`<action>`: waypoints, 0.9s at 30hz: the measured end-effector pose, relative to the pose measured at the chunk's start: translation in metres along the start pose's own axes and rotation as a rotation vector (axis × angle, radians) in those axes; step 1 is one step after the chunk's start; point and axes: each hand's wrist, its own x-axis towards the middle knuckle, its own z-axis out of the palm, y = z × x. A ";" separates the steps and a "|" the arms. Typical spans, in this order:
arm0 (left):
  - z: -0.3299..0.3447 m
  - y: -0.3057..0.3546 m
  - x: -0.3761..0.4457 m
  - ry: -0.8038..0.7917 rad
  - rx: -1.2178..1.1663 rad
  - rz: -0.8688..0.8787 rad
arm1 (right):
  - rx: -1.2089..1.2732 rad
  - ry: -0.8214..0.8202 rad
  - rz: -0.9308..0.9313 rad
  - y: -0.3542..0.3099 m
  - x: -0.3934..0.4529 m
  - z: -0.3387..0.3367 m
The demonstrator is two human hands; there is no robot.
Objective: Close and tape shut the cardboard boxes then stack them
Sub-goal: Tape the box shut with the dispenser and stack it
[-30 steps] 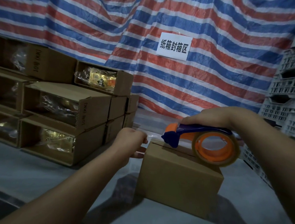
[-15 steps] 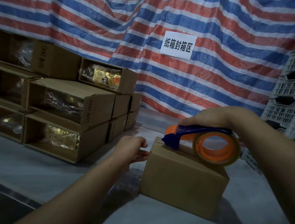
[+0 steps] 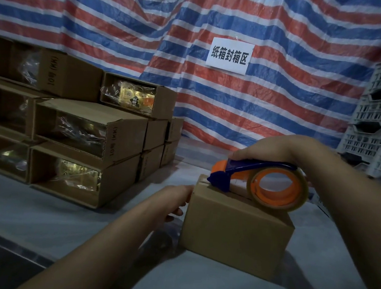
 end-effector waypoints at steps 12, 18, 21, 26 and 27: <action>0.001 0.028 -0.005 0.095 0.131 0.160 | -0.013 0.006 0.021 -0.004 0.001 0.001; 0.003 0.029 -0.006 0.061 0.243 0.159 | -0.032 0.015 0.048 -0.002 0.003 -0.001; 0.000 0.031 -0.008 0.041 0.292 0.179 | -0.044 -0.002 0.041 0.003 0.000 -0.007; 0.003 0.028 -0.006 0.090 0.322 0.210 | -0.076 -0.013 0.113 0.051 -0.017 -0.022; 0.003 0.028 -0.006 0.101 0.325 0.211 | -0.075 -0.011 0.128 0.067 -0.023 -0.025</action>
